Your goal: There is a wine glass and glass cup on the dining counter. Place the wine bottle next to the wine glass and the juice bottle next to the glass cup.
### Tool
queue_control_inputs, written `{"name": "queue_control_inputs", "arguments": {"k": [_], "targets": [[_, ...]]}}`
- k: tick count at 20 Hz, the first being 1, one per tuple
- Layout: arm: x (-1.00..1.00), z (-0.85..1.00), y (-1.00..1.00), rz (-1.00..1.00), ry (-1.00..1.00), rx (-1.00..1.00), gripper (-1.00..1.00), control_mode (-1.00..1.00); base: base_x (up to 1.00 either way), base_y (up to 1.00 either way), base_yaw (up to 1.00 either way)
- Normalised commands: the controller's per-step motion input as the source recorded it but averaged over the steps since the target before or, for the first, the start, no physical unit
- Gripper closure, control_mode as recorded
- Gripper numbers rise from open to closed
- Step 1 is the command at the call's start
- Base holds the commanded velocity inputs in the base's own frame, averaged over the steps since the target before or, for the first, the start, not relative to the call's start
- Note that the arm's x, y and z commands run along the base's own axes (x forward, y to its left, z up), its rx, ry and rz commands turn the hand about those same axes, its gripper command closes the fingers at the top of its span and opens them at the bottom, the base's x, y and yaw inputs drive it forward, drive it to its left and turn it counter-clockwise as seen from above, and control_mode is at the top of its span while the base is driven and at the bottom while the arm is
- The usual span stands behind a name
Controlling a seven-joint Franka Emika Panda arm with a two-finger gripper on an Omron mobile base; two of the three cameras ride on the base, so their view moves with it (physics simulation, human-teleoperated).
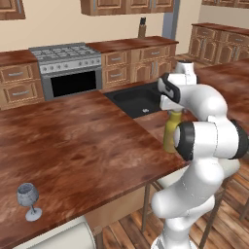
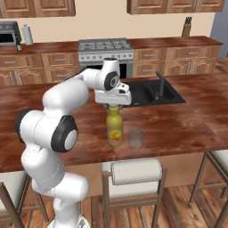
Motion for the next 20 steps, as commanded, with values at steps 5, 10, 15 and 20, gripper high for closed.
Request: {"name": "queue_control_inputs", "arguments": {"k": [5,10,15,20], "targets": [[0.14,-0.45,0.0,0.02,0.03,-0.03,1.0,-1.0,0.0,0.0,0.0],[0.03,-0.44,0.0,0.07,0.01,-0.05,-1.0,-1.0,0.0,0.0,0.0],[0.0,-0.34,-0.03,0.06,0.0,-0.02,-1.0,-1.0,0.0,0.0,0.0],[0.0,-0.06,-0.02,0.06,0.0,0.0,-1.0,-1.0,0.0,0.0,0.0]]}}
